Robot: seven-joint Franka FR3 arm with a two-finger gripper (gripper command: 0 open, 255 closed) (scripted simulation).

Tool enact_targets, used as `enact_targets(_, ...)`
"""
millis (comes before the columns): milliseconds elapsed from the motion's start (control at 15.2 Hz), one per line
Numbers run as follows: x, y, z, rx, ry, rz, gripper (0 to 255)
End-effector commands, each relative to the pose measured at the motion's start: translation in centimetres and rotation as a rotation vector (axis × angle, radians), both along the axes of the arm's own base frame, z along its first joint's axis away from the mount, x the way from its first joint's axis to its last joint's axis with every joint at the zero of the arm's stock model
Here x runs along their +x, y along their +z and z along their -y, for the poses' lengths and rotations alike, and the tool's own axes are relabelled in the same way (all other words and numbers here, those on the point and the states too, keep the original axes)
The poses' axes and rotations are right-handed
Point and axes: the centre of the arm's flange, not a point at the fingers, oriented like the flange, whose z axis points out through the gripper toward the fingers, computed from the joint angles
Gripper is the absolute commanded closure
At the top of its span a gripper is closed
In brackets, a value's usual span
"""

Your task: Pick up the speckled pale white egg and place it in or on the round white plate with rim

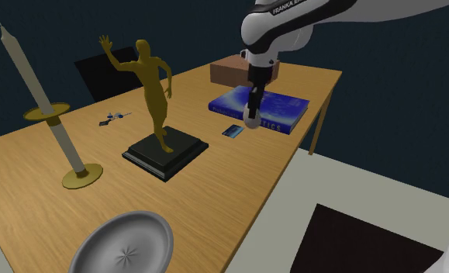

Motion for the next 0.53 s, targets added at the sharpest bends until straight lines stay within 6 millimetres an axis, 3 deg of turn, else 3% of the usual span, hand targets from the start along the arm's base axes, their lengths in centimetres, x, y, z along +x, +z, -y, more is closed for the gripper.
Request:
enact_targets(0,0.1,1.1,0.0,0.000,0.000,0.000,255)
enact_targets(462,0.1,4.8,0.0,0.000,0.000,0.000,255)
